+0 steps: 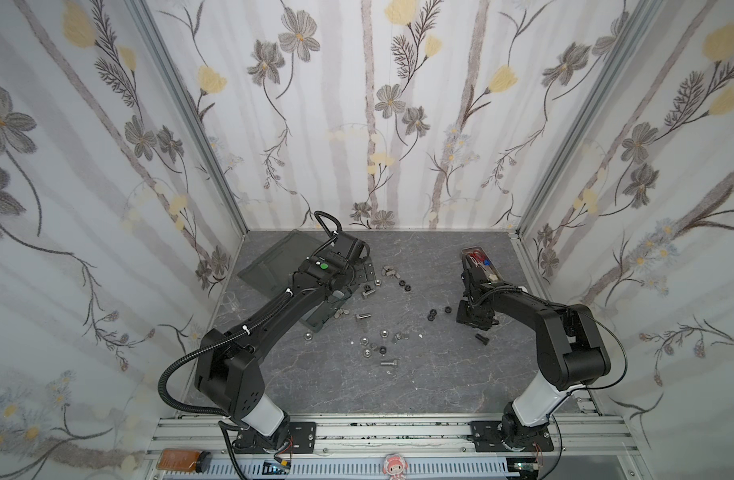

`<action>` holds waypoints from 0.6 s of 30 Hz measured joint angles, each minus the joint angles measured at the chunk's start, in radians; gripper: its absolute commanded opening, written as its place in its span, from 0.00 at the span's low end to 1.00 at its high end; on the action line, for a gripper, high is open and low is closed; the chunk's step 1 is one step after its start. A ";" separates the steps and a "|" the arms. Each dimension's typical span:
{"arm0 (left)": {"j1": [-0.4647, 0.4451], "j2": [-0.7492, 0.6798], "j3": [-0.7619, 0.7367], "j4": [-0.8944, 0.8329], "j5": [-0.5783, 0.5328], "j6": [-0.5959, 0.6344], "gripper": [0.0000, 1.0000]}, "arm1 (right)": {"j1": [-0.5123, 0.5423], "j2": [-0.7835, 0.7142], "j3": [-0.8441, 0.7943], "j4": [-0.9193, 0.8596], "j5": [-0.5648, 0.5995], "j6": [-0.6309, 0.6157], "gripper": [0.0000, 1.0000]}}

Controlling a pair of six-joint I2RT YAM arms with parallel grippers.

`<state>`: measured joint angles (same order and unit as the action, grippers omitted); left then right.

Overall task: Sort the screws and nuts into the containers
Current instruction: 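Grasp a black hex bolt with the right gripper, then lift the black bolt and carry it over the organizer box with the right gripper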

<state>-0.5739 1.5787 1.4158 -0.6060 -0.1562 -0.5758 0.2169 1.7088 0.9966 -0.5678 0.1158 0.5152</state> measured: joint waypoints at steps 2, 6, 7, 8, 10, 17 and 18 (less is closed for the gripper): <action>0.000 0.006 0.006 0.000 0.003 0.000 1.00 | -0.001 0.007 0.000 0.000 0.002 0.000 0.52; 0.003 0.019 0.011 -0.001 0.011 0.000 1.00 | -0.006 0.016 0.000 0.002 0.002 -0.003 0.47; 0.004 0.022 0.014 -0.001 0.014 0.000 1.00 | -0.007 0.017 0.000 0.004 0.002 -0.004 0.46; 0.004 0.025 0.016 -0.002 0.017 0.001 1.00 | -0.007 0.018 0.000 0.005 0.001 -0.004 0.44; 0.006 0.030 0.022 -0.002 0.019 0.001 1.00 | -0.007 0.020 0.004 0.004 0.000 -0.012 0.38; 0.018 0.039 0.040 -0.004 0.027 0.004 1.00 | -0.008 0.029 0.018 0.004 0.003 -0.020 0.28; 0.022 0.039 0.043 -0.005 0.029 0.004 1.00 | -0.007 0.029 0.022 0.003 0.002 -0.025 0.28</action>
<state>-0.5518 1.6173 1.4586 -0.6109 -0.1276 -0.5716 0.2096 1.7374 1.0183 -0.5644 0.1177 0.4900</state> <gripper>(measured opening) 0.998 0.361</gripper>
